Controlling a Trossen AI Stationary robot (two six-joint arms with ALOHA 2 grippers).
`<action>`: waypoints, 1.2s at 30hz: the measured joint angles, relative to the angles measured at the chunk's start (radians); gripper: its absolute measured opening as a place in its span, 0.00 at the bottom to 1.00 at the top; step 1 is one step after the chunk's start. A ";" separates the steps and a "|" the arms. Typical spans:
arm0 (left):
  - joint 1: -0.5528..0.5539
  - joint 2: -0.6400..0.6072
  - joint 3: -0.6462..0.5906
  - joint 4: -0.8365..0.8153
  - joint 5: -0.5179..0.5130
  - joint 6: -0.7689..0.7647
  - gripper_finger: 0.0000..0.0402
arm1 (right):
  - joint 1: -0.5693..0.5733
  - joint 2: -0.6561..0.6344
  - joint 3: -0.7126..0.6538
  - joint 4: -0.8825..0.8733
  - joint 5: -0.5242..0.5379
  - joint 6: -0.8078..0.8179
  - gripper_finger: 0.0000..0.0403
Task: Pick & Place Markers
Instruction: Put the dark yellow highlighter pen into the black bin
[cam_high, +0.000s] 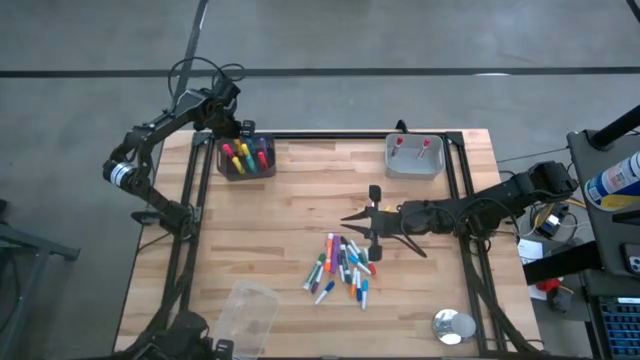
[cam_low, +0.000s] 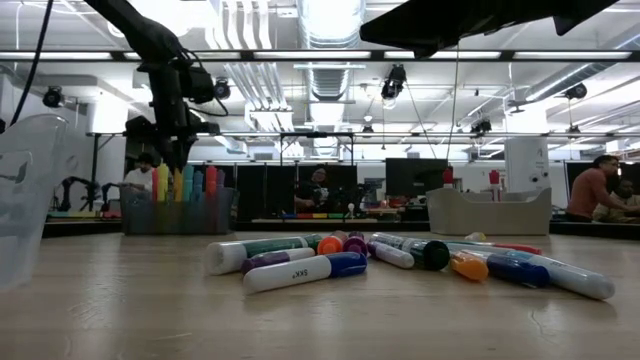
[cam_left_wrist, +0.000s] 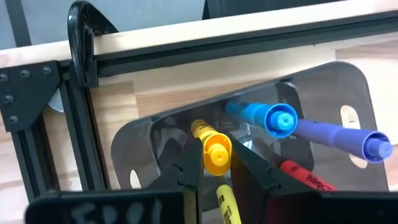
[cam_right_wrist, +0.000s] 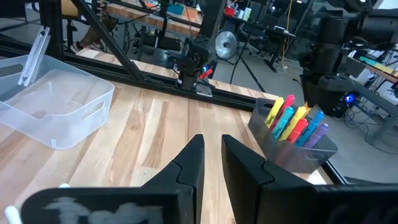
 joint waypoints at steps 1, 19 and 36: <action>0.000 0.000 0.000 0.005 0.000 0.000 0.14 | 0.000 0.000 0.000 0.000 0.000 0.000 0.13; 0.001 0.000 -0.010 0.021 -0.004 0.000 0.14 | 0.000 0.000 -0.005 0.000 0.000 0.003 0.13; 0.001 0.001 -0.010 0.026 -0.003 -0.002 0.14 | 0.000 0.000 -0.006 0.000 0.000 0.003 0.13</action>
